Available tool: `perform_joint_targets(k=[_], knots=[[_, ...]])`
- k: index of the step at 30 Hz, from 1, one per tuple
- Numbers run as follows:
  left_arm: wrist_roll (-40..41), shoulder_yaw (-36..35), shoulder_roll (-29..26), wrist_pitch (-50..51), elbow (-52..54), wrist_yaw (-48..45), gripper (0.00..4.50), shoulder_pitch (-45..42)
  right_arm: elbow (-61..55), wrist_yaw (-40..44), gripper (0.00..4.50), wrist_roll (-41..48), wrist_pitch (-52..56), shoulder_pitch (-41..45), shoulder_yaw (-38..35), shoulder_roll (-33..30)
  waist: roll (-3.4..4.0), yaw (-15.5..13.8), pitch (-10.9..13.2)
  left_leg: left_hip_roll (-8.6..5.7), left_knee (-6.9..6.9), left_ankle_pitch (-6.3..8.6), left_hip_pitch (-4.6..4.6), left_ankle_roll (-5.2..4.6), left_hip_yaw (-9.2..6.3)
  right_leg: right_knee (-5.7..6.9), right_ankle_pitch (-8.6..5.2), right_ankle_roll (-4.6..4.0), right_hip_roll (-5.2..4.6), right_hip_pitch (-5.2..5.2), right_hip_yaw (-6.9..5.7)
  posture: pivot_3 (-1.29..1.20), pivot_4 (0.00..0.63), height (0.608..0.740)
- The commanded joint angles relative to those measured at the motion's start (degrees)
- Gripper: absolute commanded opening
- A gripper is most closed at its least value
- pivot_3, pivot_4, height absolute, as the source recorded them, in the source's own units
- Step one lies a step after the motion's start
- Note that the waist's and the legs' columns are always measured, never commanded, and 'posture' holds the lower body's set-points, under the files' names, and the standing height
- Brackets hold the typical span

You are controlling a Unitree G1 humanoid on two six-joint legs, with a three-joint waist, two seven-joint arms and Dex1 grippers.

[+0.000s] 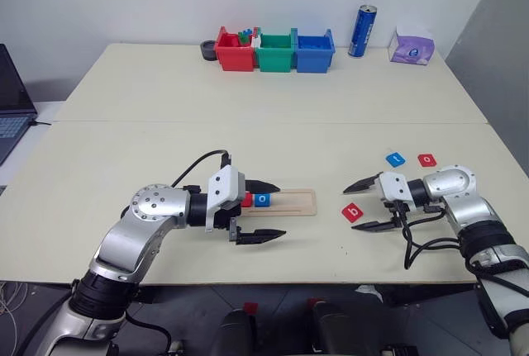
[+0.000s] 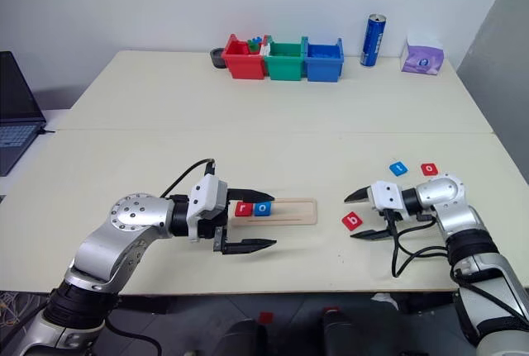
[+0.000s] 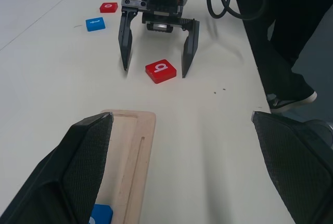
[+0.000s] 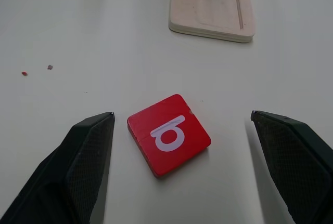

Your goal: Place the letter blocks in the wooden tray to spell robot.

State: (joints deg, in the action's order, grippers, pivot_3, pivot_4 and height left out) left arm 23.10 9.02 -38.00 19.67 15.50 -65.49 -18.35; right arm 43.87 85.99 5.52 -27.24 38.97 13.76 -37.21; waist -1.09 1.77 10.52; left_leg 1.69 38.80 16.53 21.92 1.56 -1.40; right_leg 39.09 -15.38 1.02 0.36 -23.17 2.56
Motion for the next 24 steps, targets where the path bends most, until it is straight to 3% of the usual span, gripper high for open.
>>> perform_joint_targets(k=[1, 4, 11, 19, 24], knots=[[0.8, -0.6, 0.2, 0.2, 2.5, 0.6, 4.5, -0.3, 3.8, 1.5, 4.46, -2.4, -2.1, 1.3, 0.9, 0.3, 0.0, 0.0, 0.0, 0.0, 0.01, 0.0, -0.02, 0.0, 0.0, 0.0, 0.01, -0.01, 0.0, 0.02, 0.0, 0.0, 0.15, 0.74], [0.8, -0.7, 0.1, 0.2, 2.4, 0.8, 4.5, -0.3, 5.2, 1.9, 3.93, -2.4, -2.3, 2.0, 1.0, 0.5, 0.0, 0.0, 0.0, 0.0, 0.03, 0.0, -0.05, 0.0, -0.01, 0.01, 0.03, -0.03, 0.0, 0.06, -0.01, 0.0, 0.15, 0.74], [1.7, -0.9, 0.1, 1.4, 3.0, 1.5, 4.5, -0.7, 4.2, 3.6, 1.51, -1.2, -0.5, 0.8, 1.3, 0.0, 0.0, 0.0, 0.0, 0.0, 0.06, -0.01, -0.09, 0.01, 0.01, 0.03, 0.06, -0.03, 0.0, 0.08, 0.02, 0.0, 0.15, 0.74], [1.5, -0.6, 0.4, 1.2, 2.3, 1.2, 4.5, -1.3, -0.1, 2.2, 1.46, 0.6, 4.7, -1.4, -0.4, -0.7, 0.0, -0.1, 0.0, 0.0, 0.07, -0.01, -0.08, 0.01, -0.01, 0.02, 0.06, -0.03, 0.0, 0.1, 0.0, 0.0, 0.15, 0.74], [1.4, -0.4, 0.6, 0.9, 1.7, 0.9, 4.5, -1.8, -10.3, 0.4, 1.46, 4.1, 15.8, -4.6, -2.9, -1.2, 0.0, -0.2, 0.0, 0.01, 0.06, -0.01, -0.04, 0.01, -0.06, 0.01, 0.06, -0.03, -0.01, 0.09, -0.02, 0.0, 0.15, 0.74]])
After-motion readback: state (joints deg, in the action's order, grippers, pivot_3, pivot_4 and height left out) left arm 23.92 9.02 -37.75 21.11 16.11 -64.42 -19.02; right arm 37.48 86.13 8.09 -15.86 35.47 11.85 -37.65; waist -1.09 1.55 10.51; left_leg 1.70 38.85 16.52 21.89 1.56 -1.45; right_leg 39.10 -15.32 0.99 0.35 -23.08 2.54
